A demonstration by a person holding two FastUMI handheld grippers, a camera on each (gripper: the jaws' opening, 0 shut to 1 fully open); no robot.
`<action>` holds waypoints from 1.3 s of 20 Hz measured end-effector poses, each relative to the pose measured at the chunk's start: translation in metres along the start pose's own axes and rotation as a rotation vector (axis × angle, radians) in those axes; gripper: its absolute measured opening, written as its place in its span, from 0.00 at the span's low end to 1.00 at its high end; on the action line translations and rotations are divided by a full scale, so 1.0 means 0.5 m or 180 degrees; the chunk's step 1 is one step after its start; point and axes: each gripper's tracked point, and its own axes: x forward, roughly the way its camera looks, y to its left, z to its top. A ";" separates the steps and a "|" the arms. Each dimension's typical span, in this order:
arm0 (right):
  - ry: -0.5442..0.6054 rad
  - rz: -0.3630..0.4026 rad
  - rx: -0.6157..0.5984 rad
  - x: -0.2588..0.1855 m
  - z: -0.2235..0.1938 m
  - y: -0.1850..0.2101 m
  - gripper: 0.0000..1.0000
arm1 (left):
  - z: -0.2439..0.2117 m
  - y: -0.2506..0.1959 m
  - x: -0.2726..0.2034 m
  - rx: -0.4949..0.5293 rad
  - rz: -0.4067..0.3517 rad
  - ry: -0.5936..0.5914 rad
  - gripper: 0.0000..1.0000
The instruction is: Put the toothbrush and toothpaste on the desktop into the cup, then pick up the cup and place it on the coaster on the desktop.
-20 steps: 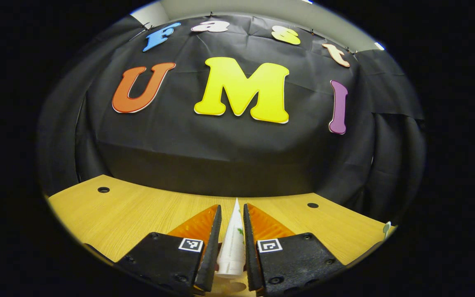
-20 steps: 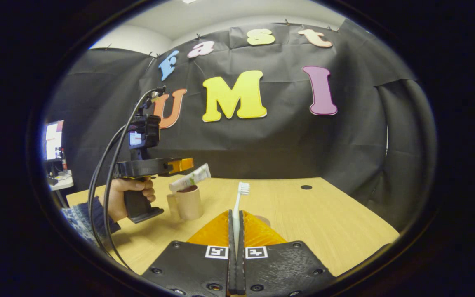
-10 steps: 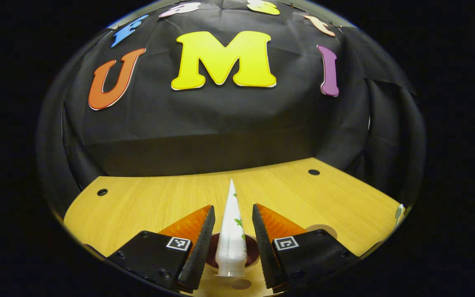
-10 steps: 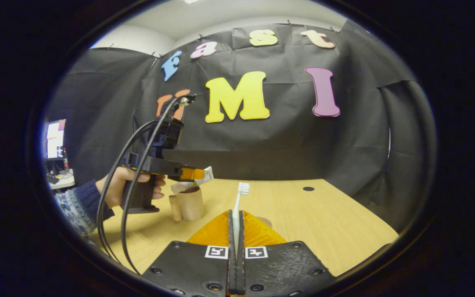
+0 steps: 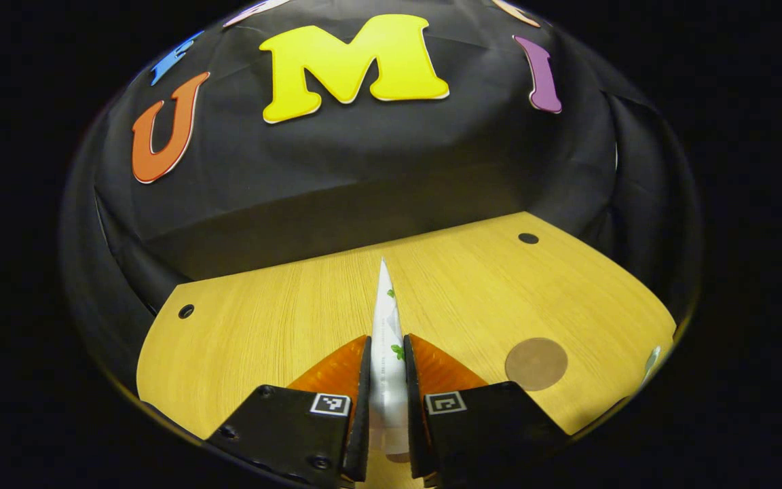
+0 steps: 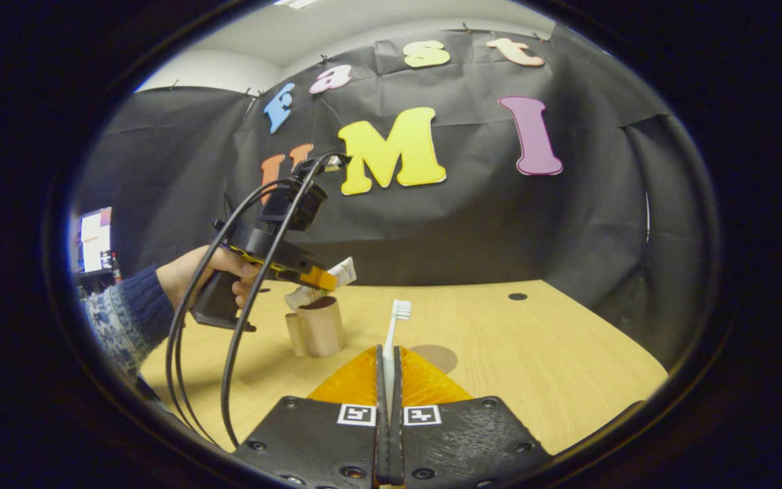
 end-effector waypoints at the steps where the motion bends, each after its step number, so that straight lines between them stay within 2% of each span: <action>1: 0.0008 0.0006 -0.0001 0.000 -0.003 0.000 0.00 | 0.008 -0.003 -0.010 -0.0056 -0.0012 -0.0084 0.26; 3: 0.0026 -0.0004 0.0022 0.002 -0.008 -0.005 0.00 | 0.041 0.016 -0.034 -0.0163 0.0067 -0.0391 0.25; 5: 0.0034 -0.0028 0.0043 0.002 -0.012 -0.009 0.00 | 0.088 0.036 -0.043 -0.0245 0.0143 -0.0887 0.25; 8: 0.0048 -0.0049 -0.0018 0.006 -0.021 -0.010 0.00 | 0.108 0.044 -0.045 -0.0463 0.0065 -0.1382 0.25; 9: 0.0055 -0.0050 -0.0037 0.008 -0.023 -0.009 0.00 | 0.100 0.036 -0.034 -0.0513 -0.0020 -0.1395 0.25; 10: 0.0065 -0.0047 -0.0047 0.009 -0.027 -0.009 0.00 | 0.086 0.028 -0.029 -0.0539 -0.0065 -0.1385 0.29; 12: 0.0089 -0.0043 -0.0036 0.017 -0.034 -0.009 0.00 | 0.078 0.016 -0.020 -0.0467 -0.0098 -0.1454 0.25; 13: 0.0107 -0.0041 -0.0026 0.020 -0.038 -0.009 0.02 | 0.079 0.013 -0.017 -0.0398 -0.0068 -0.1511 0.25; 14: 0.0122 -0.0038 -0.0027 0.025 -0.042 -0.009 0.00 | 0.078 0.018 -0.012 -0.0345 -0.0005 -0.1568 0.26; 18: 0.0234 -0.0029 -0.0051 0.038 -0.074 -0.010 0.00 | 0.073 0.024 0.008 -0.0353 0.0033 -0.1581 0.27; 22: 0.0263 -0.0041 -0.0028 0.047 -0.081 -0.018 0.00 | 0.111 0.030 -0.035 -0.0457 -0.0064 -0.1828 0.33; 23: 0.0264 -0.0049 -0.0024 0.047 -0.081 -0.019 0.00 | 0.118 0.031 -0.041 -0.0483 -0.0078 -0.1843 0.38; 26: 0.0219 -0.0040 -0.0009 0.045 -0.066 -0.014 0.00 | 0.106 0.029 -0.070 -0.0564 -0.0129 -0.1771 0.46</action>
